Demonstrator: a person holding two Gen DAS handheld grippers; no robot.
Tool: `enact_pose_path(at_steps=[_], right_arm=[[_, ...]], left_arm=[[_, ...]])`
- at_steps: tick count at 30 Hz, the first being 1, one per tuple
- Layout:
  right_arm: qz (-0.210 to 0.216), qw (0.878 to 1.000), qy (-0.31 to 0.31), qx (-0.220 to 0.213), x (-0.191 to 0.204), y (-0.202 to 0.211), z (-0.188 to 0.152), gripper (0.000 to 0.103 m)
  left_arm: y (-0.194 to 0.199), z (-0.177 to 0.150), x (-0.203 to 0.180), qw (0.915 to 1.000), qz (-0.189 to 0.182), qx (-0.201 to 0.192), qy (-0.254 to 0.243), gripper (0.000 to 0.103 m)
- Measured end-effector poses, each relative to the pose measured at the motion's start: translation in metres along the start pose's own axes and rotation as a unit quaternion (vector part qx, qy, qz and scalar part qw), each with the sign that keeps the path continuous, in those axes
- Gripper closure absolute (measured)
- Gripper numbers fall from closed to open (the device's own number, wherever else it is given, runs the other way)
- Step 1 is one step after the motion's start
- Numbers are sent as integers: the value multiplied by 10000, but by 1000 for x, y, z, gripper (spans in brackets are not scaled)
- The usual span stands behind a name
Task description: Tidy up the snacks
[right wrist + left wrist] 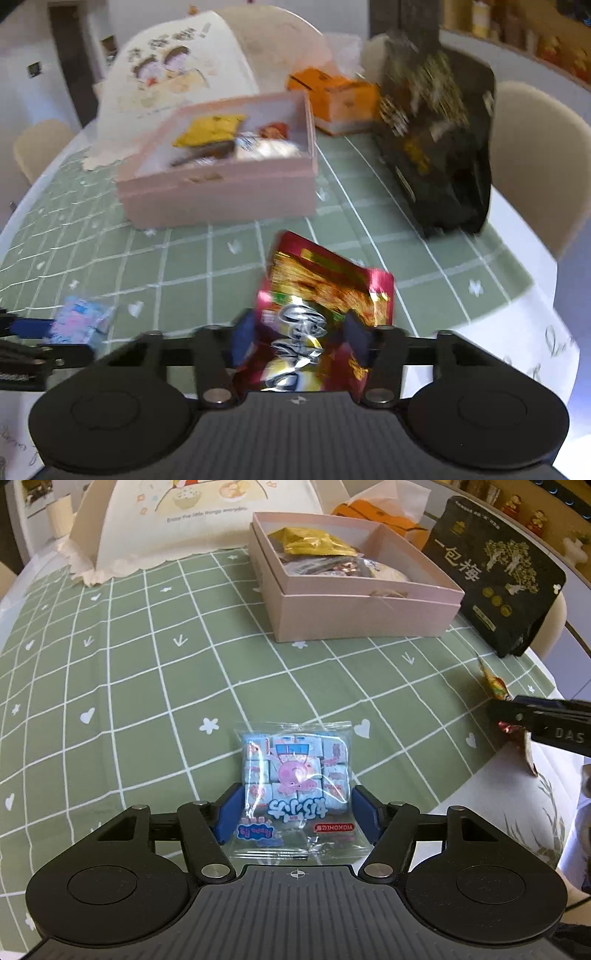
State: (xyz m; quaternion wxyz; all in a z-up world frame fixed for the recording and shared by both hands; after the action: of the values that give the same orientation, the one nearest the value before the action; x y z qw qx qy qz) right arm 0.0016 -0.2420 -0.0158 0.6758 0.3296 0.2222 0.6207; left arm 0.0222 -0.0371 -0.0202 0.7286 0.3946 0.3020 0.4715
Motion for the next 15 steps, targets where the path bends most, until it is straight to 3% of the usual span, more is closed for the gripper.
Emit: enact_pose_path(at_steps=[4,6,8,13,14,15], right_arm=[[204,9997,40,-102,9,12,9,77],[331,9993,17,-160,12,19,14,96],[451,9988,-13,-215,13,25,19,100],[291,9993,67,-240,7,27,17,99],[275,9994,8,-205,3,25,13,91],[279,9995,-98,-135,-3,21,9,66]], left_arm=[[-2,4,0,10000,-10,10,-30,36],[-2,5,1,10000,-38,6,-7,36],[-3,6,2,10000,-65,-9,11,36],[-5,8,0,10000,-46,-50,-52,36],[-5,8,0,10000,-48,-55,-57,36],[-6,8,0,10000,-50,-62,-60,36]])
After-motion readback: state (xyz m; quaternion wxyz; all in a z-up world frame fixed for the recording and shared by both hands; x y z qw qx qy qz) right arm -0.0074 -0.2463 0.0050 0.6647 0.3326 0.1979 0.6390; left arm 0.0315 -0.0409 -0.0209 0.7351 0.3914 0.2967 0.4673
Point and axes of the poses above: each gripper's, at about its wrist camera, not at the fingertips, and y roughly against the way its jaws point, x to its left, z to its top, the point moved 7 cm from there along -y, roughly the way its jaws point, and after that the axes turned 6 degrees about -y, right-handed, at the moved point
